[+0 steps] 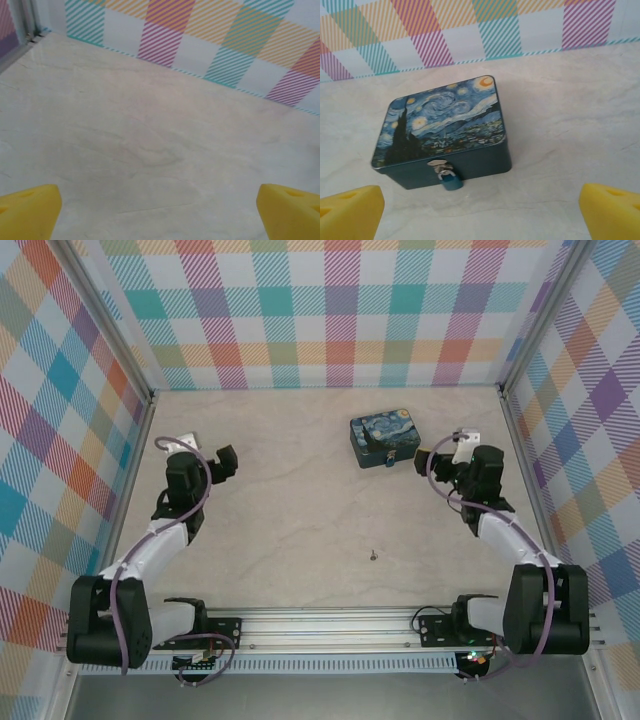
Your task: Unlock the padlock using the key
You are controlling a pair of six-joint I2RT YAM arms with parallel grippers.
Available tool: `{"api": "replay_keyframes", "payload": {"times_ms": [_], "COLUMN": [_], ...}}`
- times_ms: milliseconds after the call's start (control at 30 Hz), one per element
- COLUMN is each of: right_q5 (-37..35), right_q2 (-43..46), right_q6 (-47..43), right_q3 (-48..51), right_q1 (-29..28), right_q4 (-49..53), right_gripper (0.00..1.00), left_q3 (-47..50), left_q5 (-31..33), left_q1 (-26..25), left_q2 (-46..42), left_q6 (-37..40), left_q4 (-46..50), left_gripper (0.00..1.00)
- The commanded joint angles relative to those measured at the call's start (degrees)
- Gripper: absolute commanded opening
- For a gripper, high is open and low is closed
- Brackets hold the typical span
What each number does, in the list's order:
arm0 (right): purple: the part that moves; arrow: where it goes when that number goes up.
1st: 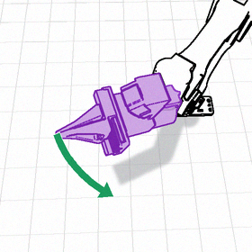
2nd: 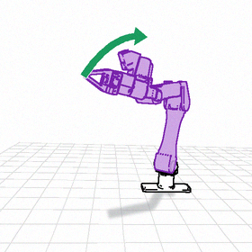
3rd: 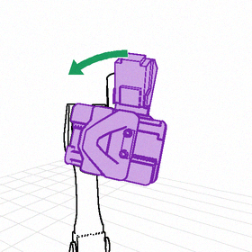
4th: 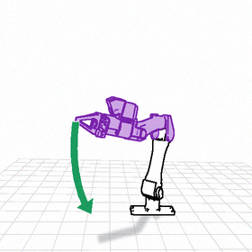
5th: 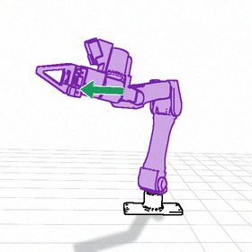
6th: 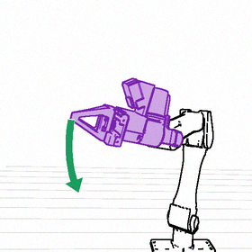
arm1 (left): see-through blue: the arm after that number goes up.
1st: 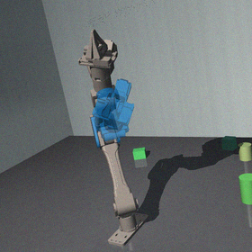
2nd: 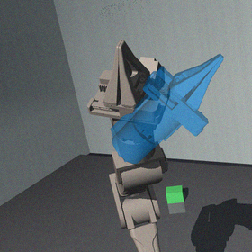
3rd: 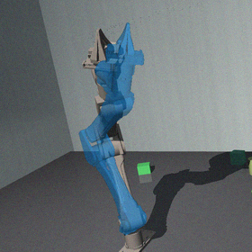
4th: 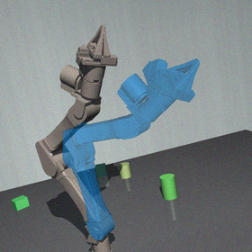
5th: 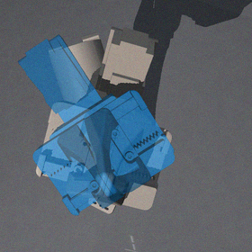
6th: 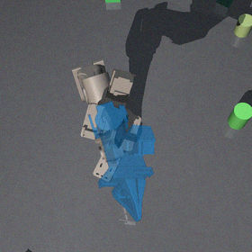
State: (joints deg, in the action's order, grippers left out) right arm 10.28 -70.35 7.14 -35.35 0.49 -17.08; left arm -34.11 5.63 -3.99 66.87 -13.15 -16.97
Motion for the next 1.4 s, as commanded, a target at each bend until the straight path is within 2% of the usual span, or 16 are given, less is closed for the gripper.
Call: {"api": "replay_keyframes", "payload": {"times_ms": [0, 200, 333, 600, 700, 933, 1033, 1200, 1367], "right_q5": [7.1, 14.0, 14.3, 12.3, 14.5, 23.4, 26.4, 28.3, 30.0], "right_q2": [-3.6, -16.1, -25.1, -40.2, -44.4, -50.1, -51.8, -51.9, -51.5], "right_q6": [5.4, 10.9, 11.6, 6.8, 5.6, 6.2, 5.4, 4.4, 3.2], "right_q3": [-5.5, -18.0, -25.6, -41.9, -46.8, -51.1, -53.1, -53.5, -52.9], "right_q1": [0.7, 1.9, 2.1, 2.2, 2.2, 2.1, 2.1, 2.0, 1.4], "right_q4": [12.3, 16.9, 18.1, 24.2, 26.8, 27.2, 28.6, 29.4, 31.0], "right_gripper": [1.00, 1.00, 1.00, 1.00, 1.00, 1.00, 1.00, 1.00, 1.00], "left_q3": [-0.5, -1.1, -3.1, -8.9, -12.8, -24.7, -29.5, -36.9, -45.5], "left_q5": [-8.3, -13.2, -13.8, -16.3, -18.5, -22.5, -22.3, -24.1, -26.0], "left_q1": [-0.7, -8.6, -13.1, -17.8, -19.6, -23.6, -24.8, -25.3, -26.1], "left_q2": [-1.3, 1.4, 6.0, 15.5, 19.8, 31.6, 37.2, 46.4, 53.2], "left_q6": [-10.5, -16.9, -18.8, -21.1, -21.7, -23.4, -25.1, -29.4, -29.6], "left_q4": [11.3, 11.5, 8.1, 3.3, 2.0, 0.4, -0.6, -4.3, -1.9], "left_gripper": [1.00, 1.00, 1.00, 1.00, 1.00, 1.00, 1.00, 1.00, 0.98]}}
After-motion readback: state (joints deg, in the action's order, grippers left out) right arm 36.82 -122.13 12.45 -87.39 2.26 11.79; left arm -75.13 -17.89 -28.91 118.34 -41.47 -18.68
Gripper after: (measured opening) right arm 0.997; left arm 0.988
